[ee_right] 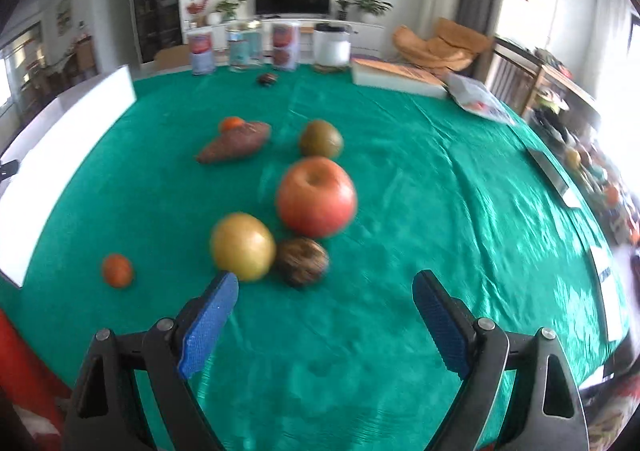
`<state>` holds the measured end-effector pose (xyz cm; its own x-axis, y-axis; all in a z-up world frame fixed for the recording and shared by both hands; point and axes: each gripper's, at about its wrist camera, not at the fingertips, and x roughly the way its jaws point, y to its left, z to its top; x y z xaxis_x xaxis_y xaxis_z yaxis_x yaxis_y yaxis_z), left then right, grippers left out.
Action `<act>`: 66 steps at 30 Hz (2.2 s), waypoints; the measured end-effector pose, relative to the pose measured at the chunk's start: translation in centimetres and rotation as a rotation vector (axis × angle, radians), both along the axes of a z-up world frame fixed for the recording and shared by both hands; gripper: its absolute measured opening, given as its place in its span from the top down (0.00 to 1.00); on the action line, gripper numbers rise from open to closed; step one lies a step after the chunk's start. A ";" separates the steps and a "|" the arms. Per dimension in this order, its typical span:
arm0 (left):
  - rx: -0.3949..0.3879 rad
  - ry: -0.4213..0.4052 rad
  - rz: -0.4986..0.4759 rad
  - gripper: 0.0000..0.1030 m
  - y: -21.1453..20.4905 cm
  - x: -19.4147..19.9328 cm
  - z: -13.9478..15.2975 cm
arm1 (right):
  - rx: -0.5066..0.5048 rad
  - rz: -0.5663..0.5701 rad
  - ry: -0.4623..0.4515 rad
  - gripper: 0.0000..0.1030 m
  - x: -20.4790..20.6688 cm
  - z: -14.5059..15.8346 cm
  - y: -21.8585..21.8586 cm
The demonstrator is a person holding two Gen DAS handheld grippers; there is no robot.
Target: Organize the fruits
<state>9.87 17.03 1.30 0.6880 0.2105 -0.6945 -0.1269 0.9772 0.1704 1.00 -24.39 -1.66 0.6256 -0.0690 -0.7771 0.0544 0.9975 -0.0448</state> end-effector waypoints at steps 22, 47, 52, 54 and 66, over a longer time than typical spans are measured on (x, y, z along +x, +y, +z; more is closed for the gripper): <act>-0.065 0.099 -0.133 0.02 -10.2 2.7 -5.9 | -0.066 -0.270 0.143 0.13 9.0 -4.9 -13.9; -0.204 0.135 0.042 0.00 -8.9 13.2 -10.9 | 0.056 -0.261 0.074 0.00 17.4 -6.5 -17.6; -0.204 0.135 0.042 0.00 -8.9 13.2 -10.8 | 0.055 -0.260 0.075 0.00 17.4 -6.5 -17.6; -0.203 0.135 0.042 0.00 -8.9 13.2 -10.8 | 0.054 -0.260 0.075 0.00 17.4 -6.5 -17.6; -0.199 0.140 0.032 0.00 -9.1 14.0 -10.8 | 0.062 -0.260 0.075 0.00 17.6 -6.5 -17.7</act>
